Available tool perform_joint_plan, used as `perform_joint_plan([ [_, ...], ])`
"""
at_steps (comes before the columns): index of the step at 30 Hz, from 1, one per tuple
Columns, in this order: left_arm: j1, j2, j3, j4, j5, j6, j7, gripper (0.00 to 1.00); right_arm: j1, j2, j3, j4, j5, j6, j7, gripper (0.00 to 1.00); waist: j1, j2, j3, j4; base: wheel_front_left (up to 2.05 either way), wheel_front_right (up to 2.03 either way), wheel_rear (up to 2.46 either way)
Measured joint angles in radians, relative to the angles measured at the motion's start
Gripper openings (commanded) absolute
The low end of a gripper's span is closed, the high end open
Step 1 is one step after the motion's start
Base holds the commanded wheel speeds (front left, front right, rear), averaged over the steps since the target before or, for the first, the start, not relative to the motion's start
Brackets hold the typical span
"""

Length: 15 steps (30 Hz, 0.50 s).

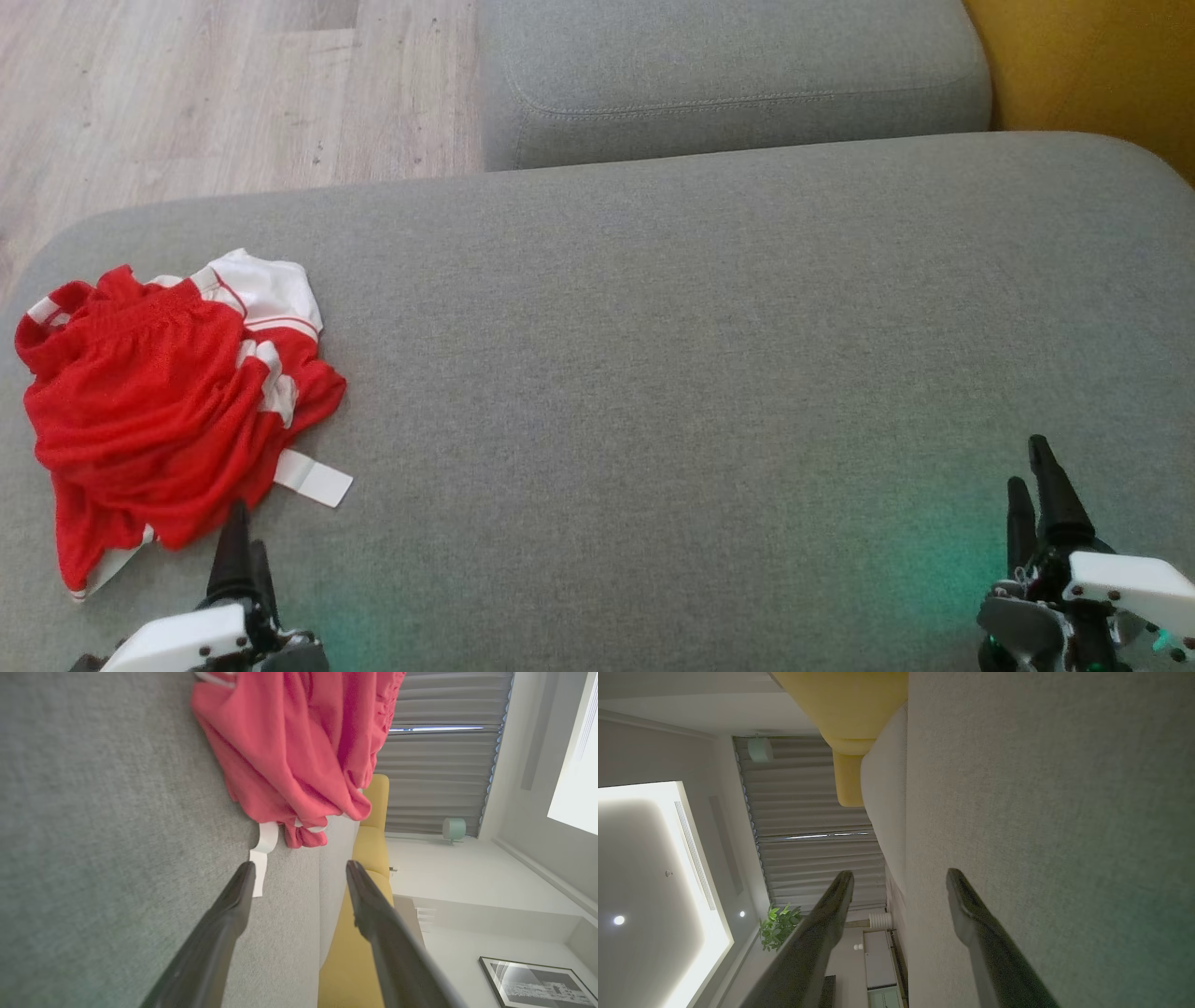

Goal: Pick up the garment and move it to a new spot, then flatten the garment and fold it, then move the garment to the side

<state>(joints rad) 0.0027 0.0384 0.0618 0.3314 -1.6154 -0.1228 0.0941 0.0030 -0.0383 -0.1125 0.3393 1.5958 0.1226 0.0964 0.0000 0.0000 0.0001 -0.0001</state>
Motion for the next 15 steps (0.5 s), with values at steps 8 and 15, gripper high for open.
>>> perform_joint_plan([
  [8,0.000,0.000,-0.002,-0.026,0.093,0.000,-0.022,1.00,0.000,0.000,0.014,-0.007,-0.095,0.000,-0.028,1.00,0.0000,0.0000,-0.003,-0.002,0.00,0.00,0.00],
  [15,0.000,0.000,-0.017,-0.058,0.216,0.001,-0.044,1.00,0.000,0.000,0.028,-0.024,-0.204,0.000,-0.045,1.00,0.0000,0.0000,-0.004,-0.005,0.00,0.00,0.00],
])
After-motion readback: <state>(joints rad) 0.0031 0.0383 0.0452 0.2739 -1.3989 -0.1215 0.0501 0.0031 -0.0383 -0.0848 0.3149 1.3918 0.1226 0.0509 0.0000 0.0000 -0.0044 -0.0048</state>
